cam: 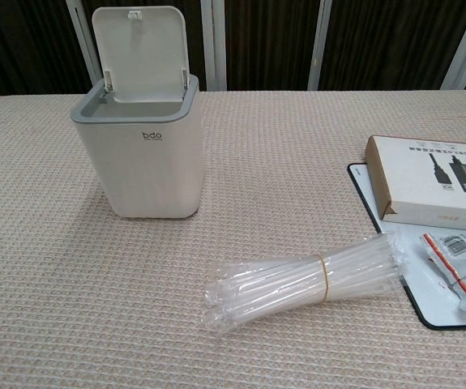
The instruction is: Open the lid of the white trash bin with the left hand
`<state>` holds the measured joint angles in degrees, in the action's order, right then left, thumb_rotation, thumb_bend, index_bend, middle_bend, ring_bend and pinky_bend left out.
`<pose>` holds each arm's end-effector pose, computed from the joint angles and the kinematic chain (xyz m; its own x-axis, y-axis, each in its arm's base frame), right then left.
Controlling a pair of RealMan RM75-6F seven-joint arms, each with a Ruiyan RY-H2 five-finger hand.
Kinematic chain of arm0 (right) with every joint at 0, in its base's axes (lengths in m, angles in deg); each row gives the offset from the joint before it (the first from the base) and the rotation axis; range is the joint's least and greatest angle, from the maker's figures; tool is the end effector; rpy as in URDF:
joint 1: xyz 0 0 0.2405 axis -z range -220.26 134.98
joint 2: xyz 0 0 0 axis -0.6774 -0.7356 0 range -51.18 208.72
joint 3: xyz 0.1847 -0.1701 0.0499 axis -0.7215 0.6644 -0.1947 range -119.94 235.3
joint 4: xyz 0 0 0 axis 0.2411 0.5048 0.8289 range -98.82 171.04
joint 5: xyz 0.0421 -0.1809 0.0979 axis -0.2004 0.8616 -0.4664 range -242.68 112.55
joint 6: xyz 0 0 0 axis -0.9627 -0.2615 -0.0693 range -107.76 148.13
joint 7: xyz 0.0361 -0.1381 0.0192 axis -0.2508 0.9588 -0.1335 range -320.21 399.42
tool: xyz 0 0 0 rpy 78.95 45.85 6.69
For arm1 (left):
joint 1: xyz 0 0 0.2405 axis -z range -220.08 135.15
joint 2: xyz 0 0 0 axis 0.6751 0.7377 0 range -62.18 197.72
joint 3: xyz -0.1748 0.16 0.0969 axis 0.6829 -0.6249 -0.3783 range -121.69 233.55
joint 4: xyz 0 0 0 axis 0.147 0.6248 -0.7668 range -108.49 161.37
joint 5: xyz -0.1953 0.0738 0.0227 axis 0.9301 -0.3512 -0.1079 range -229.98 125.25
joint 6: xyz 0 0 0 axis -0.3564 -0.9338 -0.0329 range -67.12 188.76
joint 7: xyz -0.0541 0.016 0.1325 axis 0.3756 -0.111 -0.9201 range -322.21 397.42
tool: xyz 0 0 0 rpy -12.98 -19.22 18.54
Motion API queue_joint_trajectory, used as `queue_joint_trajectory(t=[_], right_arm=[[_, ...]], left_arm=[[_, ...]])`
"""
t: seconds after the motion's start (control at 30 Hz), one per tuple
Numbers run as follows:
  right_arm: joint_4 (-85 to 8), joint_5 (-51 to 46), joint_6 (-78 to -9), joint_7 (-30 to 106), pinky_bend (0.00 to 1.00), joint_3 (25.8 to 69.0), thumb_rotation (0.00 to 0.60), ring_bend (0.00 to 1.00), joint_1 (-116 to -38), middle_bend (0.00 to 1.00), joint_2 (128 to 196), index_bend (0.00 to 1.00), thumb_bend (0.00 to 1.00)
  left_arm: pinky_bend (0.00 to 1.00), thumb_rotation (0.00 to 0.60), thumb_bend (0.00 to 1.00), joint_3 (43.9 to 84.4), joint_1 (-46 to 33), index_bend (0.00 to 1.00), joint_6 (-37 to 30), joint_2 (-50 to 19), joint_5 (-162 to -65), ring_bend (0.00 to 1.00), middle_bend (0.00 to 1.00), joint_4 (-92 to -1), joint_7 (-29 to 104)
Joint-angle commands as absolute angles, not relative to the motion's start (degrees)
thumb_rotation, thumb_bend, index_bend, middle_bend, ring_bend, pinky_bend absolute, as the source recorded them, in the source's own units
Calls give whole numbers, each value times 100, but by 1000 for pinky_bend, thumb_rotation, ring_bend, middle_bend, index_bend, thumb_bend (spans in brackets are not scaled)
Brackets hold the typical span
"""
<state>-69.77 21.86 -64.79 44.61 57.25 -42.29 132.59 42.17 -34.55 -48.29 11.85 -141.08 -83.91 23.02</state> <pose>-0.2913 -0.1431 0.1864 0.4215 -0.0870 0.9026 -0.9031 0.0500 0.4266 -0.2536 0.1317 0.2034 0.4795 -0.1441 0.8656 0.8752 0.0076 -0.4836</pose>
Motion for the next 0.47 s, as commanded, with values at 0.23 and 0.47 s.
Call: queue_joint_trajectory(t=[0.23,0.47], right_arm=[[-6825,2587,-7013,4112,0,5690,600,0,-4077,55,13273,117,268],[-6761,2761,-7097,3925,0,5734,600,0,-4049,55,13223,117,268]], left_arm=[[162,600,139,4491,-3951,236,-4448,1095,-13833,106,213,-7380,3685],[162,600,139,4780,-4074,236,-4299,1149,-13717,106,215,-7247,3942]])
